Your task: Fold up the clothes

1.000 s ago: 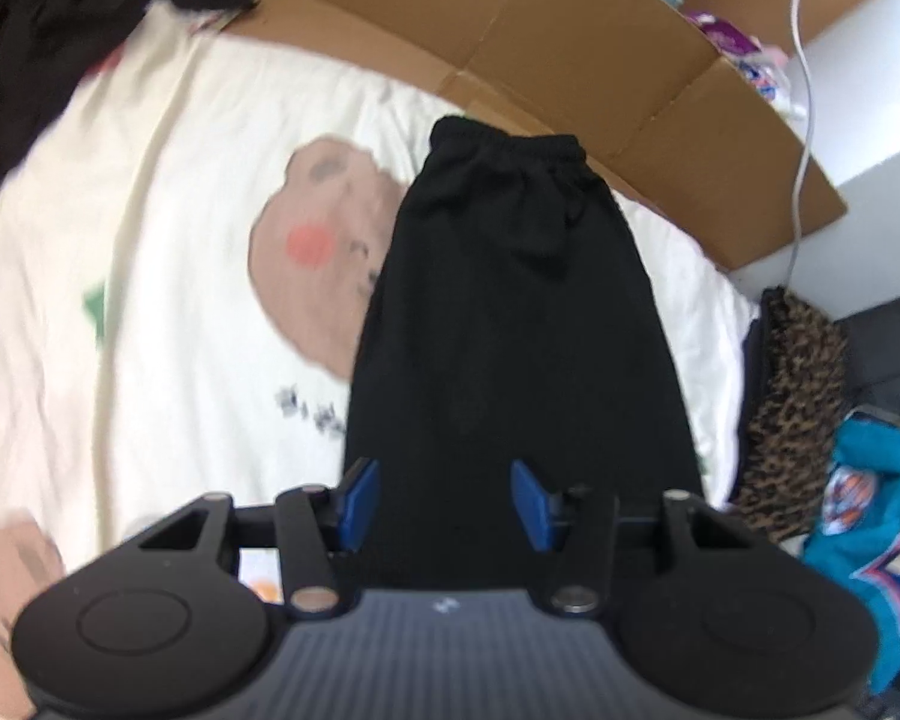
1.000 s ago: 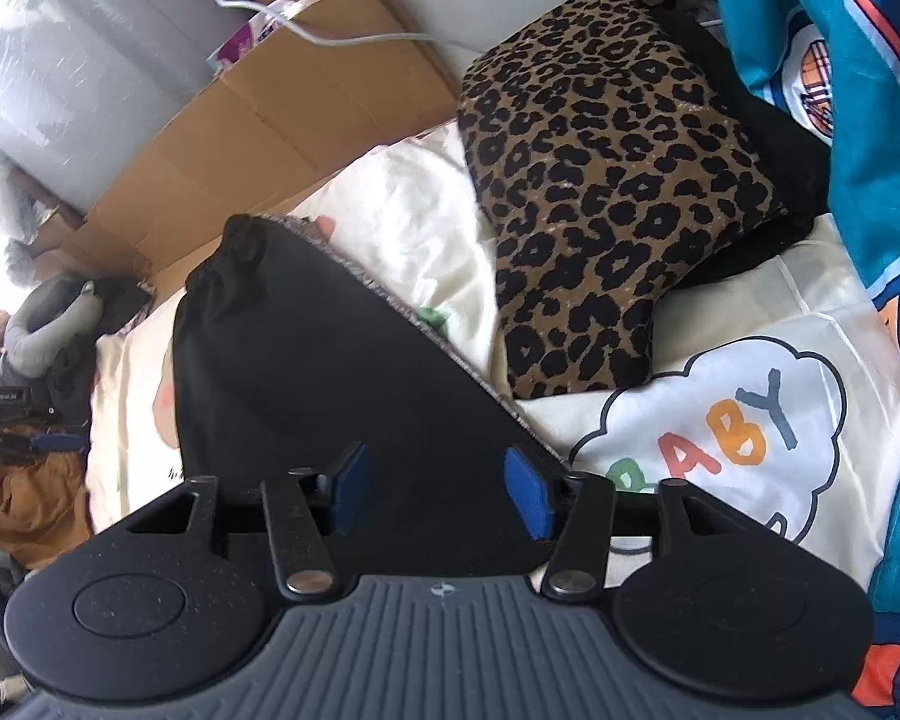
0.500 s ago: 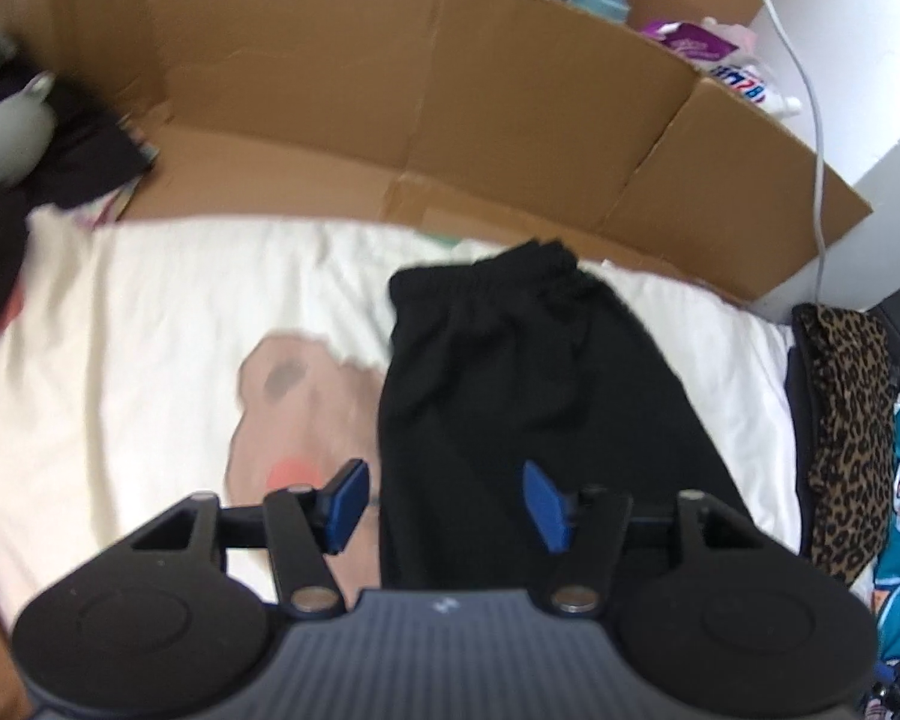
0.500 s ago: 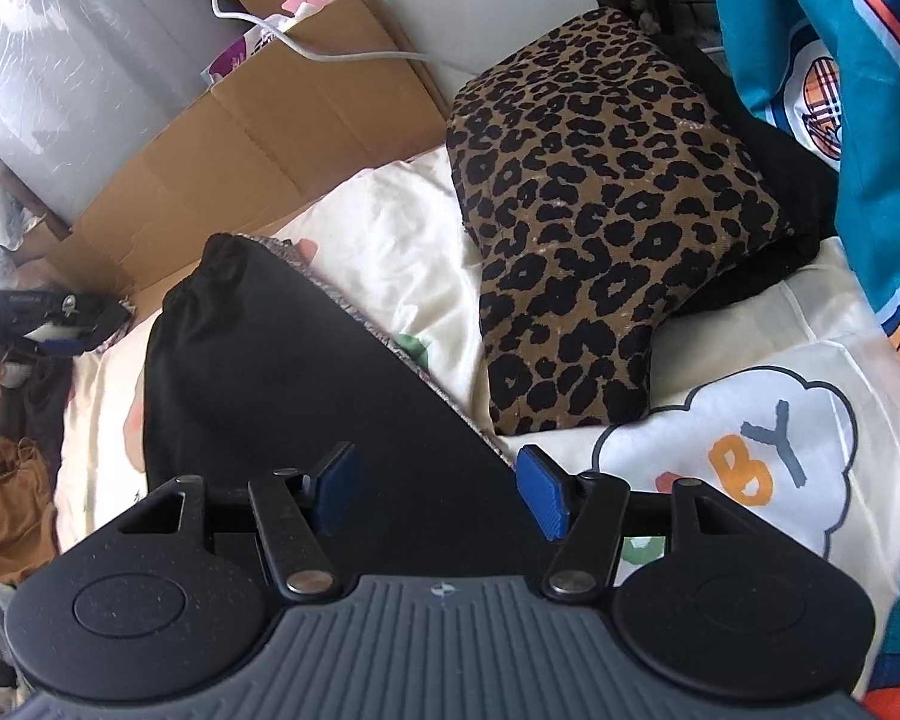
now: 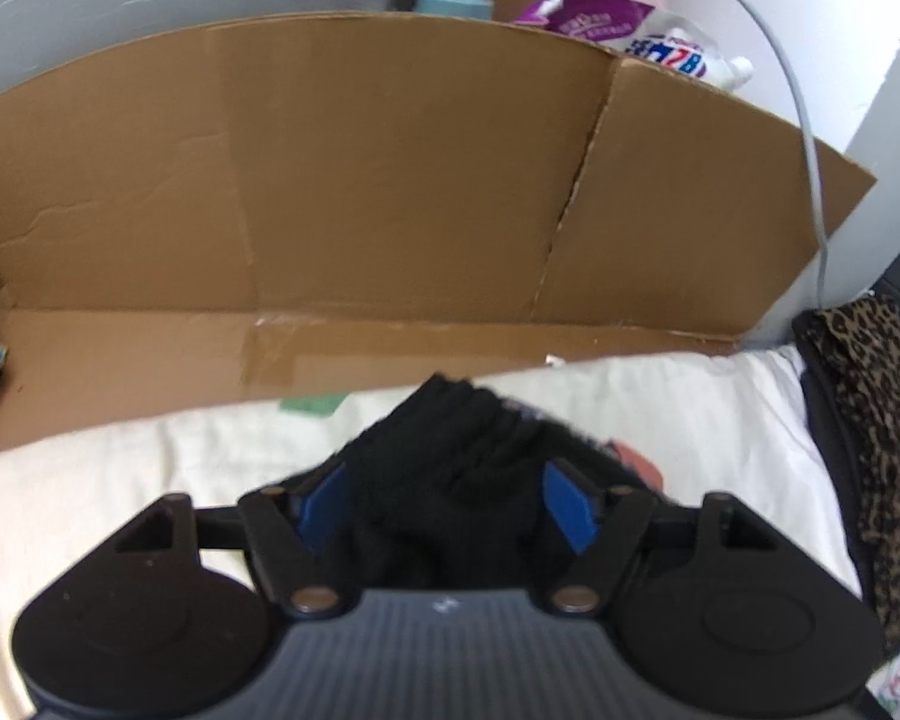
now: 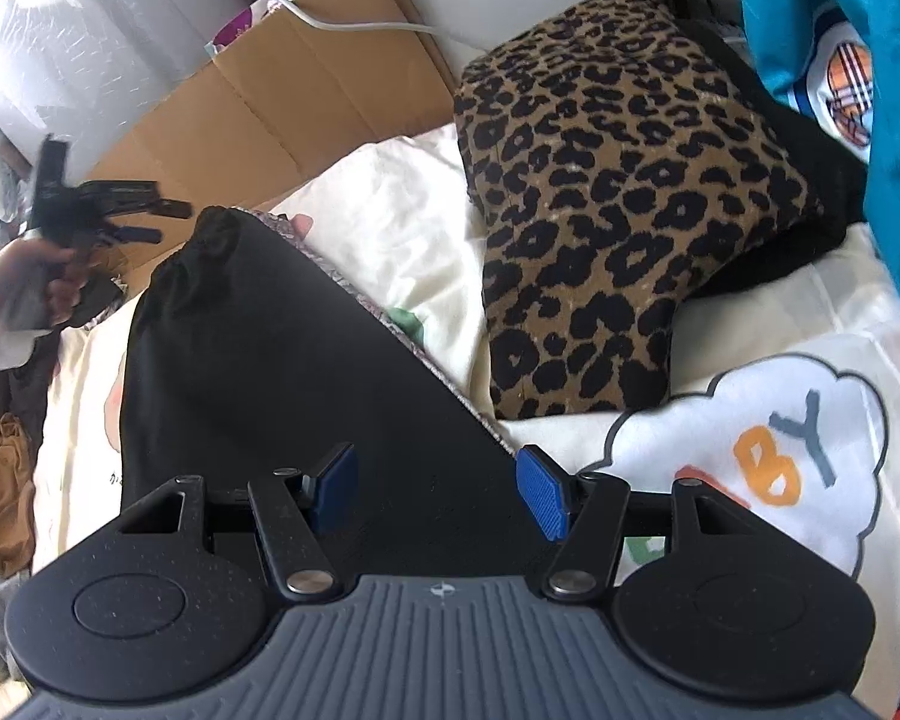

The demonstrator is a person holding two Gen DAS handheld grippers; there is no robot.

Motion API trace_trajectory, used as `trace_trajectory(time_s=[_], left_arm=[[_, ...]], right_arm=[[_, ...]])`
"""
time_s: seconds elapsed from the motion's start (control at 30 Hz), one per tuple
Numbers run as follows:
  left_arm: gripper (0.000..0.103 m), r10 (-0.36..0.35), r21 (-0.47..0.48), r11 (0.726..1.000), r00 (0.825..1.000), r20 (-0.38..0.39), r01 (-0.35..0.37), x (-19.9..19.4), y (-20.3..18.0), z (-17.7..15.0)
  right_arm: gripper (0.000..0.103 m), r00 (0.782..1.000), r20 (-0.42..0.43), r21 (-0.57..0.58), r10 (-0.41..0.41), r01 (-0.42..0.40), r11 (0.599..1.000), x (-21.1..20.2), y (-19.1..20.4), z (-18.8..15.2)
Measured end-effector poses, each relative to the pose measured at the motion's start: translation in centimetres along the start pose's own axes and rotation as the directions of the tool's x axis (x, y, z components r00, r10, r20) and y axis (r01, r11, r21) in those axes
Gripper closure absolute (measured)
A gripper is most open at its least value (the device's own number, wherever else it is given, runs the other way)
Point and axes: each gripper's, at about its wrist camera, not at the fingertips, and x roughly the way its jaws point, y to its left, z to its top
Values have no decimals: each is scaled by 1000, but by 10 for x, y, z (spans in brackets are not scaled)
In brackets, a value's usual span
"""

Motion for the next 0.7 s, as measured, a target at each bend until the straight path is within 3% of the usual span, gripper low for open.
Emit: trace_trajectory(time_s=[0.2, 0.47, 0.53, 0.7], left_arm=[[25, 8, 95, 995, 999, -32, -5, 27, -20, 2], [26, 74, 153, 986, 996, -45, -67, 53, -12, -1], [30, 85, 176, 981, 996, -38, -77, 57, -9, -3], [48, 67, 129, 990, 997, -23, -64, 59, 3, 0]], right_arm=[[37, 999, -10, 18, -33, 33, 999, -4, -14, -3], [37, 994, -78, 49, -83, 87, 995, -1, -27, -22], [37, 992, -89, 60, -85, 90, 994, -1, -30, -25], [37, 991, -99, 49, -90, 95, 994, 1, -28, -27]])
